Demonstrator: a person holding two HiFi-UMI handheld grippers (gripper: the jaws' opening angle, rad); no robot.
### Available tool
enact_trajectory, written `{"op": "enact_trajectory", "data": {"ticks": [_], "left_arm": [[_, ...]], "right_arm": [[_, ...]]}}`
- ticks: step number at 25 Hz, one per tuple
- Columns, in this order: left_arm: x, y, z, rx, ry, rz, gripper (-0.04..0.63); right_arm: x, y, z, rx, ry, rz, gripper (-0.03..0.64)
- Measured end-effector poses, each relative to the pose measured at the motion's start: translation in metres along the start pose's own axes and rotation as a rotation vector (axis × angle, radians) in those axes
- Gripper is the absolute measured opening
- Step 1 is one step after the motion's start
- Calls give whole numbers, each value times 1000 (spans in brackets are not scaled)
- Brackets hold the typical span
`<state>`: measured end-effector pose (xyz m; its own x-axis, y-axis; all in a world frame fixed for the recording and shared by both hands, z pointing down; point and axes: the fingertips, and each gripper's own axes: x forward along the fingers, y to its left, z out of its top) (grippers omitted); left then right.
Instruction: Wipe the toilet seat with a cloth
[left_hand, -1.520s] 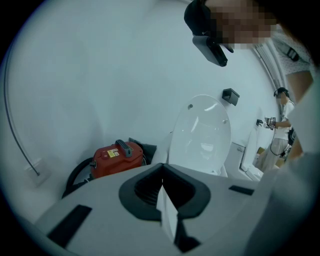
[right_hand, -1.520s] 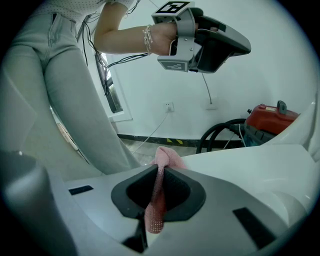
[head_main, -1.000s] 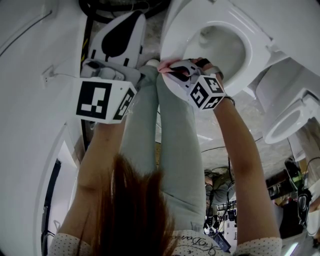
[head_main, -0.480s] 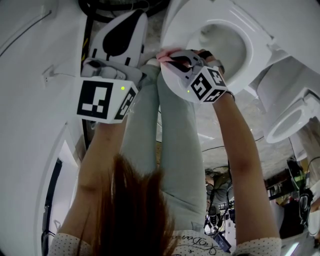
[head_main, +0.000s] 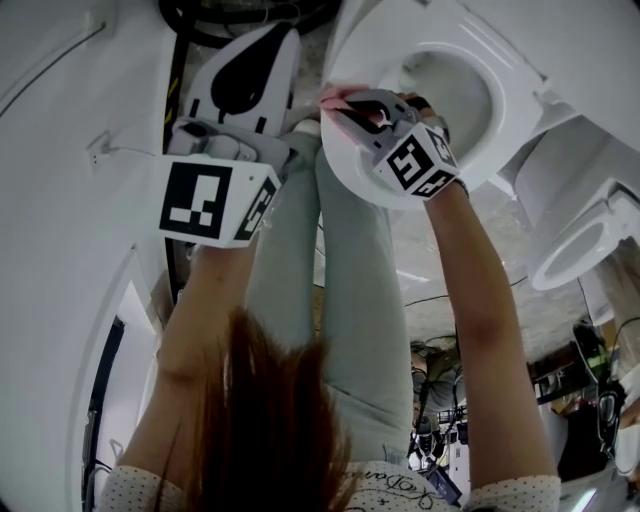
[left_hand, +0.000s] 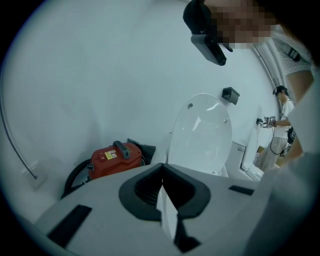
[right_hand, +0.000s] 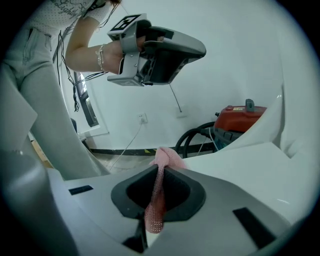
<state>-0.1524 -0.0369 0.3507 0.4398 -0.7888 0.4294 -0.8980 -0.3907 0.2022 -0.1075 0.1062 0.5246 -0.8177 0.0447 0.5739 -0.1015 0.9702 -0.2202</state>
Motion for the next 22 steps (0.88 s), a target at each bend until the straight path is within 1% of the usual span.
{"op": "enact_trajectory", "data": {"ticks": [8,13,22], "left_arm": [[2,2,2,6,-3,9,5],[0,1,1,7,0,10,5],[3,-5,-3,6,2,0,5]], "right_arm": [[-4,-18,4,3,-25,-47,31],[-9,-33,8,38,-33,-88,31],[-9,-51,11,77,-32,-111,29]]}}
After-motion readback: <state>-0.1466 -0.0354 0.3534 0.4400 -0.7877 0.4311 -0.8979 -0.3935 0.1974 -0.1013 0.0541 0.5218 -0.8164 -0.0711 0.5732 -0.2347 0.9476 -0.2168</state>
